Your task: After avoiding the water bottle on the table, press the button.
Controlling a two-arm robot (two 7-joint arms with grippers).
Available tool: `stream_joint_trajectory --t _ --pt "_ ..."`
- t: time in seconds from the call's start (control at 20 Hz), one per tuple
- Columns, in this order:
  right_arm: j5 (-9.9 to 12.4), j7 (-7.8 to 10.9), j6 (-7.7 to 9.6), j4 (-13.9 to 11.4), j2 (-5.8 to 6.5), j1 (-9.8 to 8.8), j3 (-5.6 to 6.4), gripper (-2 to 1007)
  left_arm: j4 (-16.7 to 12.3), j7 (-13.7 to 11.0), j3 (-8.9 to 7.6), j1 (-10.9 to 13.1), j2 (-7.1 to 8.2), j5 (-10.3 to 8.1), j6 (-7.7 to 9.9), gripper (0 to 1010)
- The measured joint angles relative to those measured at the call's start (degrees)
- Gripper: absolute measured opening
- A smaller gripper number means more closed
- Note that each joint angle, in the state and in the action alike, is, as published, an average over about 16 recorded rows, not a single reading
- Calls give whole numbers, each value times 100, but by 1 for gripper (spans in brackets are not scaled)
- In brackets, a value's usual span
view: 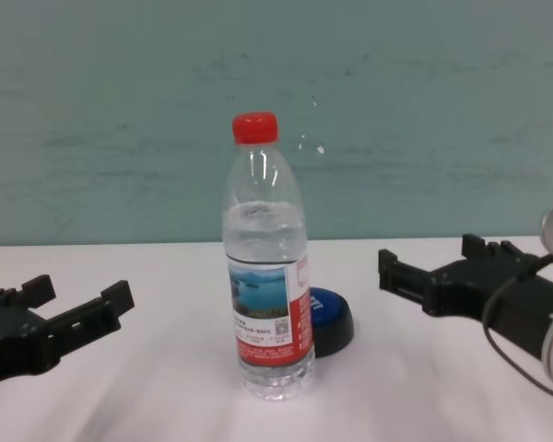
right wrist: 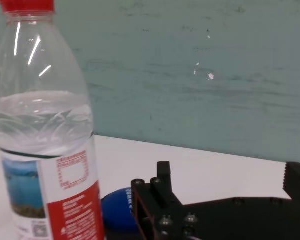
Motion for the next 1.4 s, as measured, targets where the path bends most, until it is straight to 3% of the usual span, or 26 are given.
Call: stream_joint_trajectory --t 0.55,1.4 --pt "-86 40 -108 -101 -64 -260 -76 1004 0 0 0 0 0 0 0 1010" --pt "-99 52 -155 -90 -73 -297 -97 1004 0 0 0 0 0 0 0 1010"
